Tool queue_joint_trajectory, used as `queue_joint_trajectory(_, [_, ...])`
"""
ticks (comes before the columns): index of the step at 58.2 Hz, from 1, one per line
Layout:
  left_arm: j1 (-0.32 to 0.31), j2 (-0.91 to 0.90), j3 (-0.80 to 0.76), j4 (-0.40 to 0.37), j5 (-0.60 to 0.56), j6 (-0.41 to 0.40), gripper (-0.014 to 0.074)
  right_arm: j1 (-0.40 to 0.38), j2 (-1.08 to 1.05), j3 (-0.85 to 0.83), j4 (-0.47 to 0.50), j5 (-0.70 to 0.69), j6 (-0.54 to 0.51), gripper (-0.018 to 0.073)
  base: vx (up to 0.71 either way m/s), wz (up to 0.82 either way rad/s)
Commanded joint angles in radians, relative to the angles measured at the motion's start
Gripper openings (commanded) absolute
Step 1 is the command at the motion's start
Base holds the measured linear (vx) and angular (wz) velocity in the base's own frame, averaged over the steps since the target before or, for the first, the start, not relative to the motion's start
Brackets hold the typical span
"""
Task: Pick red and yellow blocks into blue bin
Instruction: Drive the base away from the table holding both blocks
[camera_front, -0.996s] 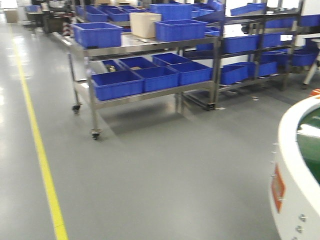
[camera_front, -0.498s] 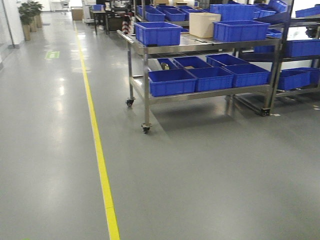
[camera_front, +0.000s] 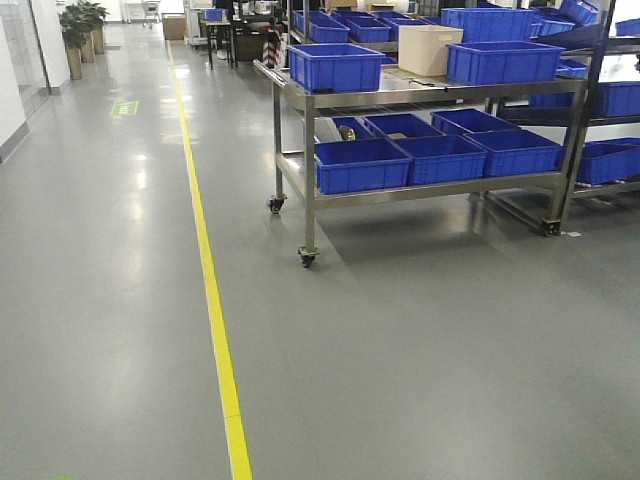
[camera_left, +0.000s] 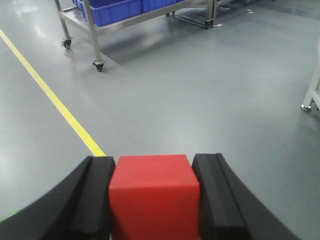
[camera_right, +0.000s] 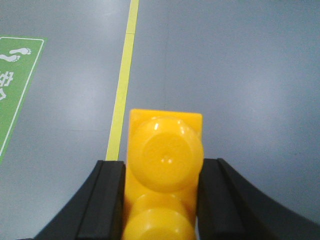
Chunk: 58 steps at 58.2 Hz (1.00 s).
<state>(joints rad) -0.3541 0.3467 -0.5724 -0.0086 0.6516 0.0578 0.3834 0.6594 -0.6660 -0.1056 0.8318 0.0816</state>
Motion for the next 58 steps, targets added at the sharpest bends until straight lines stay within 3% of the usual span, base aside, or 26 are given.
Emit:
queue_joint_trajectory(1, [-0.002, 0.01, -0.023, -0.004, -0.085, -0.006, 0.0237, 0.0, -0.002, -0.029, -0.015, -0.05, -0.005, 0.0242, 0.11, 0.09])
queue_joint_trajectory(58, [-0.002, 0.01, -0.023, -0.004, -0.085, -0.006, 0.0237, 0.0, -0.002, -0.029, -0.015, -0.032, -0.005, 0.0242, 0.23, -0.05])
